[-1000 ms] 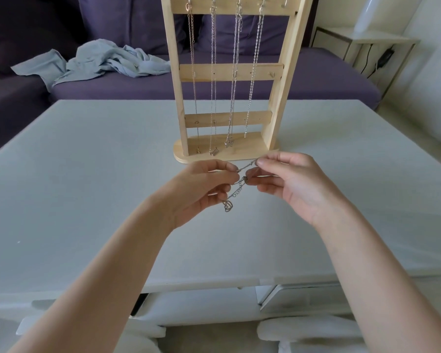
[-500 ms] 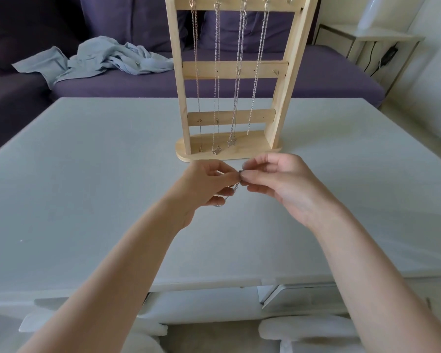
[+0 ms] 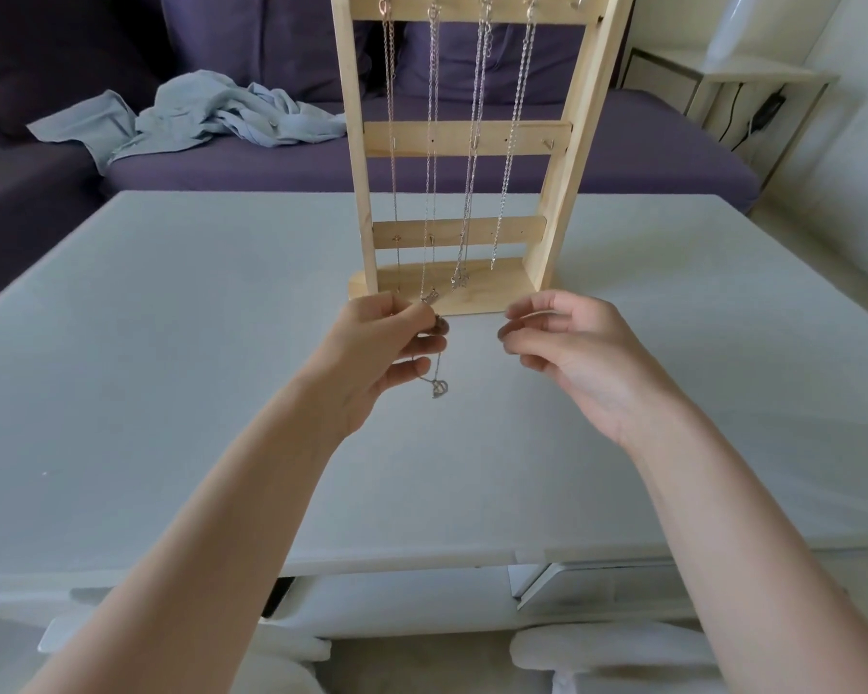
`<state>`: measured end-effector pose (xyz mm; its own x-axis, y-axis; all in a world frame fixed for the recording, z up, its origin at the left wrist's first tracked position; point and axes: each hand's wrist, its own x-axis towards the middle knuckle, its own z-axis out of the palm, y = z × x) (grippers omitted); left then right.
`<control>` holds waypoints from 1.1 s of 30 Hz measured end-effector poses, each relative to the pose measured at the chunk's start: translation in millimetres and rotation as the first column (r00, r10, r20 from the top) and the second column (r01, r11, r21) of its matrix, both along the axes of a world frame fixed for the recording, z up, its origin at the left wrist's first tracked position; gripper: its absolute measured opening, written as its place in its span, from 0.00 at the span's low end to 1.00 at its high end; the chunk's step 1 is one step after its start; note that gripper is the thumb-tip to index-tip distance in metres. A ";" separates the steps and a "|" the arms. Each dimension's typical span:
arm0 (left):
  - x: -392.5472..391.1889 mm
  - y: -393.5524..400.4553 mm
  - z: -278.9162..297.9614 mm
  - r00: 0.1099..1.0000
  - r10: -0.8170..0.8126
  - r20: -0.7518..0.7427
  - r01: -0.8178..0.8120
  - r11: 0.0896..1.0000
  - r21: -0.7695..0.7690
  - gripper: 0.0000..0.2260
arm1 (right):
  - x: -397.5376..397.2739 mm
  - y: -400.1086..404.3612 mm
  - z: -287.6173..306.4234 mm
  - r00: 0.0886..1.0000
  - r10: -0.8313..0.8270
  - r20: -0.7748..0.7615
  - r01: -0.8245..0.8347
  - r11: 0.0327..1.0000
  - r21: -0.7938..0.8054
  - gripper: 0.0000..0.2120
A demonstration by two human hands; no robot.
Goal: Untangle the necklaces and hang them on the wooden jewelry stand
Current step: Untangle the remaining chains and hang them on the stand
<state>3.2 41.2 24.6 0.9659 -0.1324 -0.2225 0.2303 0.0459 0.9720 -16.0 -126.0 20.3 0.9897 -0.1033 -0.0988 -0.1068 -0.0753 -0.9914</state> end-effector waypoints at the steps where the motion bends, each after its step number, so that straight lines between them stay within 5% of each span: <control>1: -0.3 0.2 -0.2 1.000 -0.015 0.011 0.015 1.000 0.019 0.07 | -1.1 0.8 0.1 1.000 0.020 -0.014 -0.020 1.000 -0.003 0.08; 3: -2.9 -2.5 -1.0 0.996 -0.087 0.029 0.085 0.994 0.066 0.06 | -2.7 3.4 -0.7 0.993 0.105 -0.059 -0.105 0.994 0.000 0.02; 7: -7.0 -9.5 -2.2 0.980 -0.189 0.059 0.182 0.978 0.099 0.05 | -3.7 9.7 -2.8 0.965 0.232 -0.124 -0.214 0.967 0.139 0.10; 14: -2.2 -12.8 -7.7 0.972 -0.099 0.212 0.055 0.977 0.204 0.05 | -3.5 9.3 1.8 0.984 0.117 -0.131 -0.104 0.990 0.097 0.05; 21: -1.0 -23.0 -12.5 0.931 -0.232 0.282 0.124 0.926 0.356 0.06 | 0.1 5.8 4.3 0.989 -0.113 -0.091 0.130 0.968 0.217 0.09; 33: -1.4 -25.3 -7.1 0.976 -0.083 0.202 0.045 0.981 0.189 0.06 | 1.0 2.4 6.6 0.998 -0.035 -0.053 0.050 0.948 0.313 0.10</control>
